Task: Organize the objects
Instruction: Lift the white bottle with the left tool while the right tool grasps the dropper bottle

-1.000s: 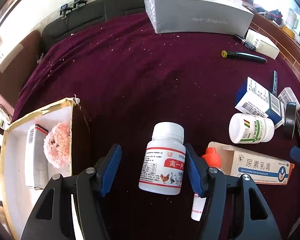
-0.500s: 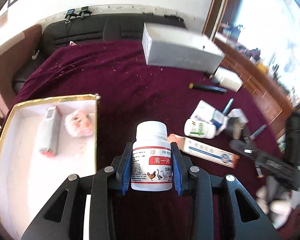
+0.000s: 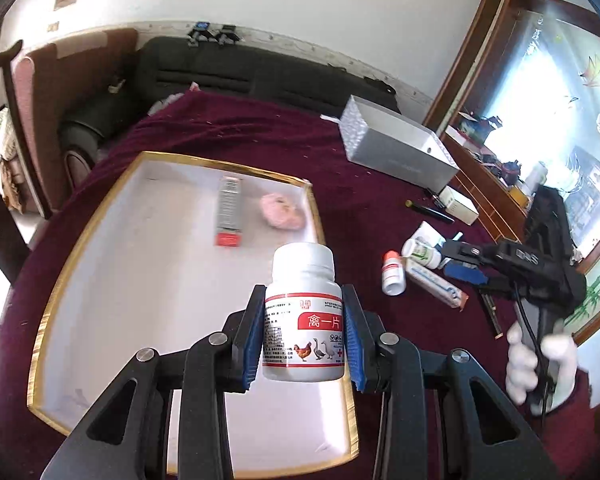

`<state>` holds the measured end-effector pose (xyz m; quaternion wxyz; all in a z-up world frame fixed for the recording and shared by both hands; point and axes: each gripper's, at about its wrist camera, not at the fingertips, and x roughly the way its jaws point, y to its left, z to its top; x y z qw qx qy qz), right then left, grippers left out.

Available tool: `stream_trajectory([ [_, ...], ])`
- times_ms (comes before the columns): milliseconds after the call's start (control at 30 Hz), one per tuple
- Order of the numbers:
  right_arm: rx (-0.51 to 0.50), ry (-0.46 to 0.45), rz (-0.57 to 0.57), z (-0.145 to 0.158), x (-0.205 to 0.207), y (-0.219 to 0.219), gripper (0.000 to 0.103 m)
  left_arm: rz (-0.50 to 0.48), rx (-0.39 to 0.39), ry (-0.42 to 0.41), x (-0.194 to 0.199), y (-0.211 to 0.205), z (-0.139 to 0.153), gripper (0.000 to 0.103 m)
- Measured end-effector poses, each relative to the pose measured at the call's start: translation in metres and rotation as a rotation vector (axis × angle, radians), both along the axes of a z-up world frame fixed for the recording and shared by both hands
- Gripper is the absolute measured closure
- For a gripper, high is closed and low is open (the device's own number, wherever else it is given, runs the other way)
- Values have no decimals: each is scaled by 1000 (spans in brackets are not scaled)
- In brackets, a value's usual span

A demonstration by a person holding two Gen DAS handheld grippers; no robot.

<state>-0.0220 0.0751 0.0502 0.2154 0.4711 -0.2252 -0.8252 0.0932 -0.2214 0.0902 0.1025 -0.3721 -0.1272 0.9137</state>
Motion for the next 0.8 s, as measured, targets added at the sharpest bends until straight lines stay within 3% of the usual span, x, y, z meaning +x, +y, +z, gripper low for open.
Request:
stream_trajectory([
  [133,-48,-105,27,-21,-15,-24,38,2,24,19,10,-17,-5,72],
  [267,115,-132,-27,-33,-23,-41,46,4,33,32,12,-29,-11,72],
  [467,248,-135,-74,-38,-40,-59,54,3,59,29,10,-45,-20,72],
  [633,446,-103,-82,-41,-37,-81,69,17,73,13,7,-54,-28,72],
  [667,475,-95,-84,-41,-35,-82,76,18,77,11,7,-55,-28,72],
  [800,487,-72,-76,-39,-27,-79,78,21,77,7,7,-55,-29,72],
])
